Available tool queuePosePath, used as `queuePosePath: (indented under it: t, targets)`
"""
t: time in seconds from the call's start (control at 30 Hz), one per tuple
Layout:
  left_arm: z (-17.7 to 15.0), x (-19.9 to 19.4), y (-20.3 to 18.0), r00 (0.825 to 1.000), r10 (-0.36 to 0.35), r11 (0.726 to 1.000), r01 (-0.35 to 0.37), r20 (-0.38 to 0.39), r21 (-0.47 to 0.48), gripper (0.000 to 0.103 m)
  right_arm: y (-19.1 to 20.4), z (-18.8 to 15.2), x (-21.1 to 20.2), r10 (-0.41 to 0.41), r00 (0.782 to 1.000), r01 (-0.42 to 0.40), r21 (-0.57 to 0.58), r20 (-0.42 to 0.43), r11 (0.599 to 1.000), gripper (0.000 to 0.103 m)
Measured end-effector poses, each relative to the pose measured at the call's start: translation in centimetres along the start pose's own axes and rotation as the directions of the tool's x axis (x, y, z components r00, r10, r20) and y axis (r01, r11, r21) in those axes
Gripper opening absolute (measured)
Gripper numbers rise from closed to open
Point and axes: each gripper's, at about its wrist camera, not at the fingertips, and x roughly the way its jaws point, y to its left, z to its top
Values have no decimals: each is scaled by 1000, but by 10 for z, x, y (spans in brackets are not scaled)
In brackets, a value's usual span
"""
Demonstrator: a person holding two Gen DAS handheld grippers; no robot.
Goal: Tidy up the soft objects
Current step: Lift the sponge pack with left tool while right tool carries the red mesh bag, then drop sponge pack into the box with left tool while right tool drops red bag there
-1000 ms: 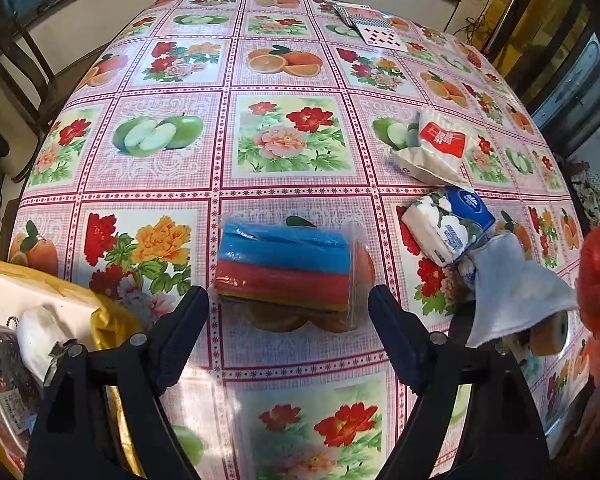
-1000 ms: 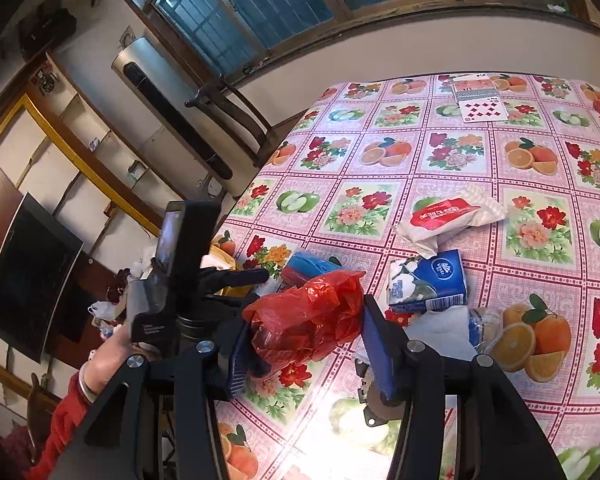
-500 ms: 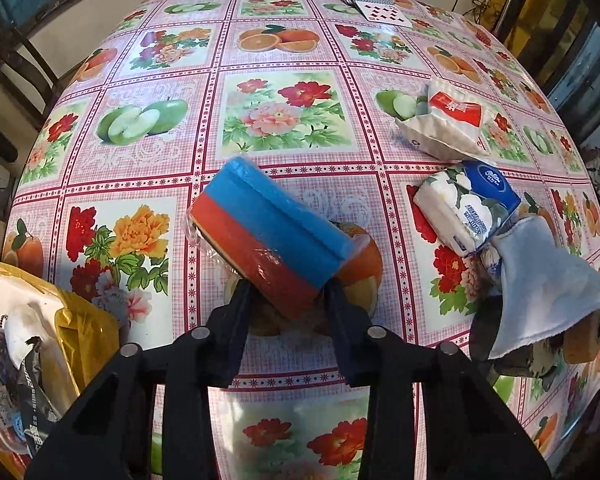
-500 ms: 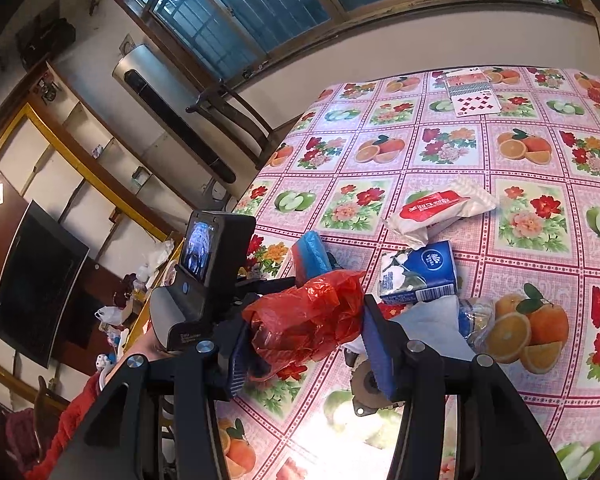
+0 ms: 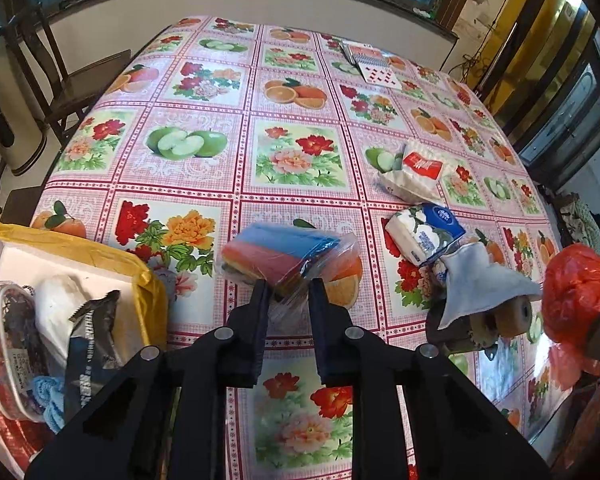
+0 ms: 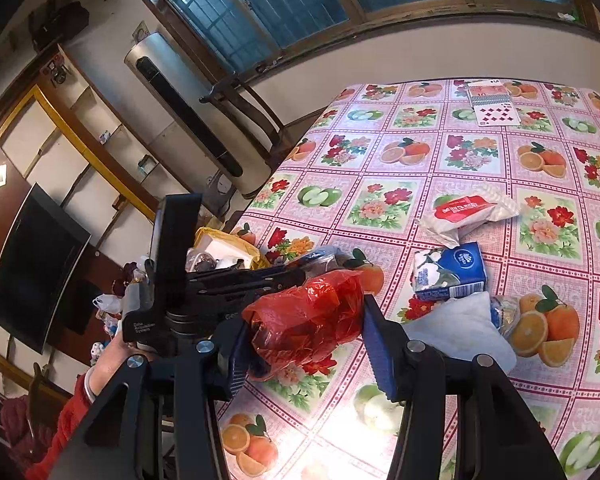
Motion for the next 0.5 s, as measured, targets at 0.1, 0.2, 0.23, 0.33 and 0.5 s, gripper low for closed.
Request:
queuePosePath:
  t: [0.1, 0.2, 0.23, 0.33, 0.5]
  targets:
    - [-3, -7, 10, 1000, 0, 1000, 0, 7, -17, 15, 11, 2, 4, 9, 1000, -9, -7, -2, 1000, 52]
    - [-6, -8, 20, 1000, -6, 999, 7, 14, -37, 14, 20, 0, 6, 15, 1000, -15, -21, -3, 1000, 52]
    - [-7, -9, 23, 1000, -13, 999, 14, 17, -47, 13, 22, 0, 6, 16, 1000, -17, -24, -6, 1000, 52]
    - [-10, -17, 27, 999, -40, 997, 42, 32, -59, 12, 27, -1, 8, 16, 1000, -16, -29, -13, 999, 52]
    - [-9, -52, 36, 993, -64, 995, 71, 99, -64, 12, 35, 0, 9, 23, 1000, -23, -41, -12, 999, 52]
